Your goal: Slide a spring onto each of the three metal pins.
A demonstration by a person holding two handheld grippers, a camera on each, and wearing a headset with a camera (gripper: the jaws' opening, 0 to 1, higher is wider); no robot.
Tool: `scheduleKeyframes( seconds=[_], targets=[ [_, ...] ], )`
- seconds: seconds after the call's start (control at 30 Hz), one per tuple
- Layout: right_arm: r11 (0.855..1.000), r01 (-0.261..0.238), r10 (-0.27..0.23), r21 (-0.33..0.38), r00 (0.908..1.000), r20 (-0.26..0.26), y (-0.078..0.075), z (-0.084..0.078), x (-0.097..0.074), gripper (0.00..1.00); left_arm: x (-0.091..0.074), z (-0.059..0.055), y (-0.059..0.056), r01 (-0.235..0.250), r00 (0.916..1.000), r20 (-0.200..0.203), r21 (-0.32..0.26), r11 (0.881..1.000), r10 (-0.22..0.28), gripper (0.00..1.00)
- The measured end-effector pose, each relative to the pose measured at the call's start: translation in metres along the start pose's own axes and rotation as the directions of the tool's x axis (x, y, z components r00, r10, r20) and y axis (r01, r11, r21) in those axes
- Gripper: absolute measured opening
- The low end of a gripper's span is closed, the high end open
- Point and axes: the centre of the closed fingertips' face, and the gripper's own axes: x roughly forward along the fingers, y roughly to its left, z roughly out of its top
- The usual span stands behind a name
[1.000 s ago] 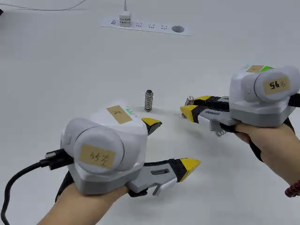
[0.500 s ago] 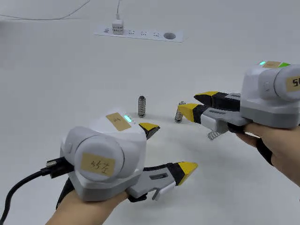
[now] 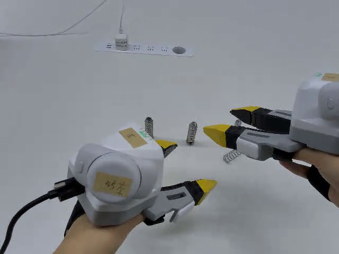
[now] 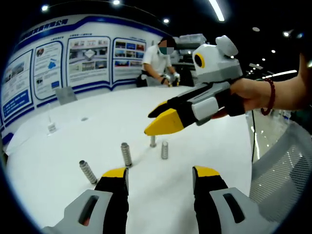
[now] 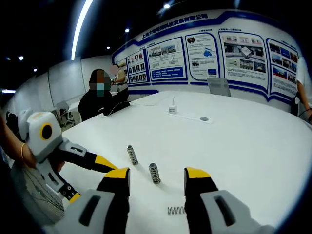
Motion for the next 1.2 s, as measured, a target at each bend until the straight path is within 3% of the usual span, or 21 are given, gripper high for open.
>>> scheduleKeyframes(
  seconds=[0.23,0.77,1.2],
  targets=[
    [0.999,0.010,-0.011,0.030,0.9989,0.045,-0.002,0.002,-0.016,0.48,0.015,0.004,-0.002,0.006,1.0000,-0.005,0.027,1.000,-0.006,0.50],
    [0.990,0.088,-0.099,0.112,0.9901,0.099,-0.020,-0.009,-0.052,0.48,0.058,0.009,-0.007,0.045,0.9989,-0.016,-0.002,0.999,-0.045,0.38],
    [0.977,0.134,-0.152,0.164,0.9826,0.106,-0.026,-0.024,-0.067,0.47,0.084,-0.003,-0.009,0.050,0.9968,-0.064,0.011,0.999,-0.049,0.28]
  ],
)
